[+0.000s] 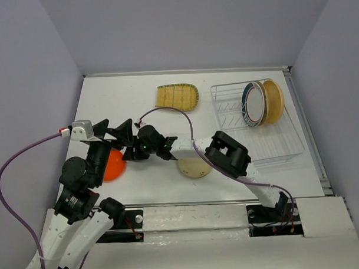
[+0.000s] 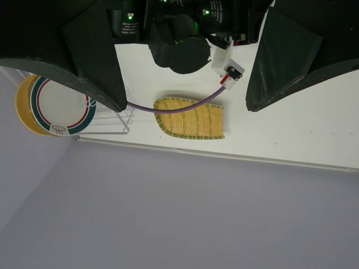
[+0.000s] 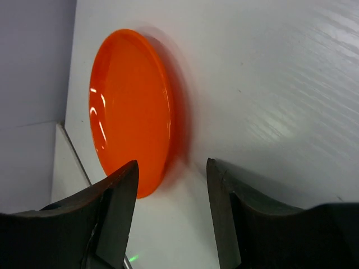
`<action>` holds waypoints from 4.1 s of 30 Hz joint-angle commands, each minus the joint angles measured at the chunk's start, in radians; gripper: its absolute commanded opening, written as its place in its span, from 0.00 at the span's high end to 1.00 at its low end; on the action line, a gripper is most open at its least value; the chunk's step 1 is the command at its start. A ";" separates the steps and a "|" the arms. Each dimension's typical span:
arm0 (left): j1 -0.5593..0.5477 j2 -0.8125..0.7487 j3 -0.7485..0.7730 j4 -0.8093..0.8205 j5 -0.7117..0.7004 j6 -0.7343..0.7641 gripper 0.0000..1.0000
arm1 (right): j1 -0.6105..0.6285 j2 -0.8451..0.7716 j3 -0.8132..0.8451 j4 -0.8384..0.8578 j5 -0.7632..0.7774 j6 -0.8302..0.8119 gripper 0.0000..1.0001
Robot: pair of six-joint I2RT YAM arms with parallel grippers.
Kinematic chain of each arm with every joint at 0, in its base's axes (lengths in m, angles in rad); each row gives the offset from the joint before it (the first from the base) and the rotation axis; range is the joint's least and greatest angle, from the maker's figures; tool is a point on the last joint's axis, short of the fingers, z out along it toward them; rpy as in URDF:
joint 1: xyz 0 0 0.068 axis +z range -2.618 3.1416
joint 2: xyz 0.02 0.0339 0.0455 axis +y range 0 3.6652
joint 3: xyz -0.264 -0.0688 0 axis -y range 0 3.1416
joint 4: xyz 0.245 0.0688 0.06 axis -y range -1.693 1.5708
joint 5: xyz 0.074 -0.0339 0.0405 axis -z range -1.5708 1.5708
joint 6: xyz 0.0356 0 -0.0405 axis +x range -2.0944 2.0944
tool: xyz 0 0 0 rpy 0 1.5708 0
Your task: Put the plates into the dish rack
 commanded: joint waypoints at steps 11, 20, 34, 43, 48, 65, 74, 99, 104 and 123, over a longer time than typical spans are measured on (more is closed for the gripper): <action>0.006 0.001 -0.007 0.062 0.011 -0.008 0.01 | 0.005 0.185 0.161 0.123 -0.109 0.244 0.72; 0.004 0.002 -0.010 0.065 0.020 -0.011 0.01 | -0.040 -0.082 -0.044 0.147 0.074 0.031 0.93; 0.001 0.080 0.000 0.068 0.176 -0.017 0.01 | -0.405 -0.986 -0.533 -0.236 1.002 -0.694 0.93; 0.000 0.131 0.003 0.064 0.228 -0.019 0.01 | -0.564 -1.043 -0.530 -0.330 1.139 -0.896 0.93; -0.002 0.176 0.008 0.055 0.264 -0.015 0.01 | -0.596 -0.980 -0.514 -0.374 1.145 -0.913 0.93; -0.002 0.294 0.025 0.036 0.400 -0.025 0.01 | -0.616 -0.886 -0.445 -0.389 1.221 -1.017 0.93; -0.003 0.383 0.033 0.027 0.426 -0.034 0.01 | -0.634 -0.860 -0.428 -0.389 1.230 -1.045 0.93; -0.177 0.670 0.014 -0.041 0.423 -0.167 0.01 | -0.634 -0.823 -0.433 -0.415 1.034 -0.859 0.69; -0.178 0.673 -0.087 0.027 0.380 -0.327 0.05 | -0.634 -0.906 -0.461 -0.429 0.939 -0.787 0.53; -0.183 1.065 -0.181 0.378 0.399 -0.373 0.58 | -0.607 -1.351 -0.795 -0.224 0.095 -0.499 0.52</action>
